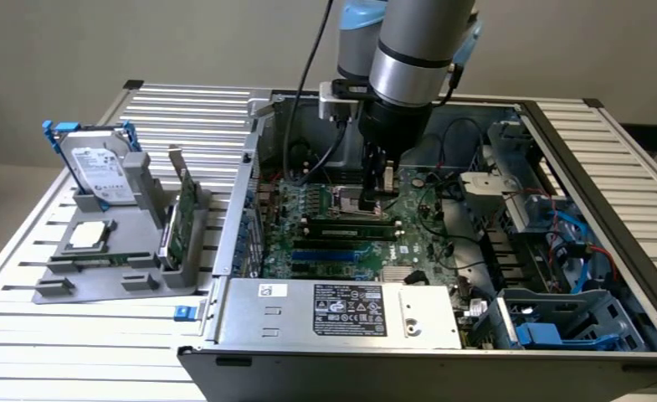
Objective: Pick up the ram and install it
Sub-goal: 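Press down the ram until it locks into place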
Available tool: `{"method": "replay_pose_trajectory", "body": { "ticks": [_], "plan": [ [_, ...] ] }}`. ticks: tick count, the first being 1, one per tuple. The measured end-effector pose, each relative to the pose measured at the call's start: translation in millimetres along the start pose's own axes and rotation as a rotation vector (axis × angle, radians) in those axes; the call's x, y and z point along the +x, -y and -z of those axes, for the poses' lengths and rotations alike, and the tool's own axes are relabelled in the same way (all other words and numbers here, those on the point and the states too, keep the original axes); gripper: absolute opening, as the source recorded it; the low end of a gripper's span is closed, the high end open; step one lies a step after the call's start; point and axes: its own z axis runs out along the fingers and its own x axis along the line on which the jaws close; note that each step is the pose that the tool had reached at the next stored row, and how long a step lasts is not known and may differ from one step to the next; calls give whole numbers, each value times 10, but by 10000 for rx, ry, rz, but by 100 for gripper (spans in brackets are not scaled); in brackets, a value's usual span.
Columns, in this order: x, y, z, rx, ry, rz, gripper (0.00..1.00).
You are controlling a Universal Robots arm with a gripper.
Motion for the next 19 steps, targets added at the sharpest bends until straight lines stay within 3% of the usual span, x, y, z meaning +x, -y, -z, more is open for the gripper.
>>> {"method": "replay_pose_trajectory", "body": {
  "ticks": [10,19],
  "plan": [
    [0,-13,-6,1,3,-33,11],
    [-1,-11,-21,-53,138,-1406,11]
  ]
}}
